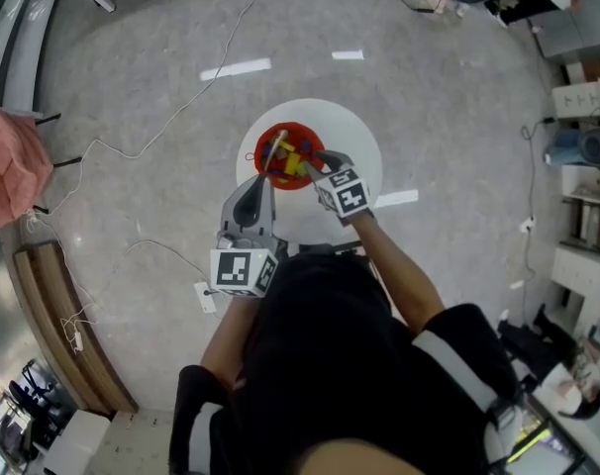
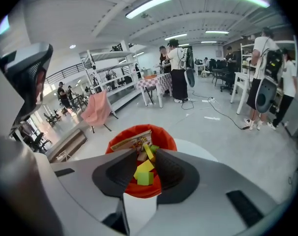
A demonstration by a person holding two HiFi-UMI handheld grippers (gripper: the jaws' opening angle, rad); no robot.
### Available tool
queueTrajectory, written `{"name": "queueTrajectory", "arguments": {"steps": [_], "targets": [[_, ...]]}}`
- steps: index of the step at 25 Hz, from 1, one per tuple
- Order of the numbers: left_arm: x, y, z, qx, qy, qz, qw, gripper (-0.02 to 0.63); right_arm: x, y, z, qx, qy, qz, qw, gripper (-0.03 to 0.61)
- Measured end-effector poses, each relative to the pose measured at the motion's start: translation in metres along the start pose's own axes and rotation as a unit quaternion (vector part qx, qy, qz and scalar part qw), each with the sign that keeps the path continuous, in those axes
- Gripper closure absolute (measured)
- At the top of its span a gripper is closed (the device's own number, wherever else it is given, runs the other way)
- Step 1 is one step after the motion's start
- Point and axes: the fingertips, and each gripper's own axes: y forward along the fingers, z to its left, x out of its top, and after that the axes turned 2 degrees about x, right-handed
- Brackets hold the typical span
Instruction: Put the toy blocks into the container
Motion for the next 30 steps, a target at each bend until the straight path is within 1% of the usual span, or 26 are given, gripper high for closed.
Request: {"name": "queueTrajectory", "arguments": {"steps": [4,7,12,16,21,24,30], "targets": [[0.002,0.003,0.0,-0.003,0.004,-0.004,1.0,0.617,0.032,-0.031,-0.003,-0.016,0.006,-0.051,0.999,0.531],[0.006,0.006,-0.002,-0.006,0.006,-0.007,0.9999,0.617,0.057,-0.056,0.0,-0.028,0.004,-0.097,0.995,0.574],[0.012,0.008,-0.004,-0.009,0.009,-0.011,0.9999,0.617,0.092,-0.101,0.017,-0.038,0.0,-0.177,0.983,0.58],[0.015,0.008,-0.004,-0.012,0.013,-0.015,0.9997,0.617,0.105,-0.133,0.031,-0.043,-0.002,-0.228,0.973,0.58],[0.013,0.005,0.0,-0.011,0.016,-0.013,0.9997,0.617,0.108,-0.153,0.052,-0.031,-0.009,-0.26,0.965,0.581],[0.012,0.004,0.0,-0.011,0.016,-0.013,0.9997,0.617,0.106,-0.155,0.058,-0.028,-0.012,-0.262,0.964,0.581],[0.008,0.002,-0.002,-0.014,0.021,-0.016,0.9996,0.617,0.099,-0.155,0.059,-0.034,-0.011,-0.259,0.965,0.581]]}}
